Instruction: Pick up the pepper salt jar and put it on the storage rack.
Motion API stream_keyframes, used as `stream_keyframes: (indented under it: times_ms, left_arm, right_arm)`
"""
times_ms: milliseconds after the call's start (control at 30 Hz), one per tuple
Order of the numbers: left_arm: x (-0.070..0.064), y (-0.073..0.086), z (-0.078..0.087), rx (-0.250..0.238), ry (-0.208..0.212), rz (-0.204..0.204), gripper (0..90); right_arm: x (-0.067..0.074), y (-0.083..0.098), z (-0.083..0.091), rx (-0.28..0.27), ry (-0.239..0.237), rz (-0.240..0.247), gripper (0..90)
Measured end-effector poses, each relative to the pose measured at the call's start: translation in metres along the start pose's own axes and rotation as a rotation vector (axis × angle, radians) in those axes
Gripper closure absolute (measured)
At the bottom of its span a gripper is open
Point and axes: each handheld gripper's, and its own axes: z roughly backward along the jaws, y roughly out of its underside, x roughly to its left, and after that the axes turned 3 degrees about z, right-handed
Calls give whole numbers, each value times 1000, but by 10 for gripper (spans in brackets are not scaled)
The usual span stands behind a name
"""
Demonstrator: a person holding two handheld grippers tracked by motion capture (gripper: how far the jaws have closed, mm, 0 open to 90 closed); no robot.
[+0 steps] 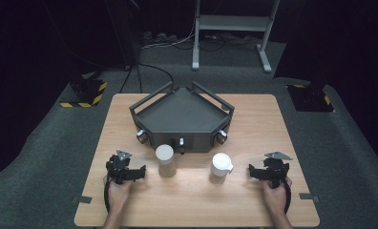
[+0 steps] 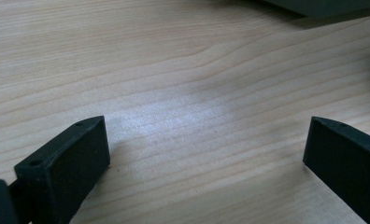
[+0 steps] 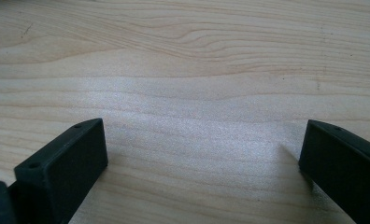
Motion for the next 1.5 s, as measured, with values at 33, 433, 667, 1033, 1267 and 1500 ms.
stream_keyframes:
  times_ms: [33, 433, 667, 1033, 1267, 1500]
  left_arm:
    - [0, 0, 1, 1, 3, 1, 5]
    - [-9, 1, 16, 7, 49, -80, 7]
    - [-22, 6, 24, -2, 90, -146, 20]
    - [-39, 2, 28, -33, 158, -201, 33]
    - [-45, -3, 24, -33, 189, -207, 35]
    - [-52, -8, 21, -42, 204, -218, 39]
  right_arm:
    - [0, 0, 0, 0, 0, 0, 2]
    - [0, 0, 0, 0, 0, 1, 2]
    - [0, 0, 0, -1, 0, 2, 2]
    - [0, 0, 0, -1, 0, 1, 3]
    - [0, 0, 0, -1, 0, 1, 4]
    - [0, 0, 0, -1, 0, 0, 5]
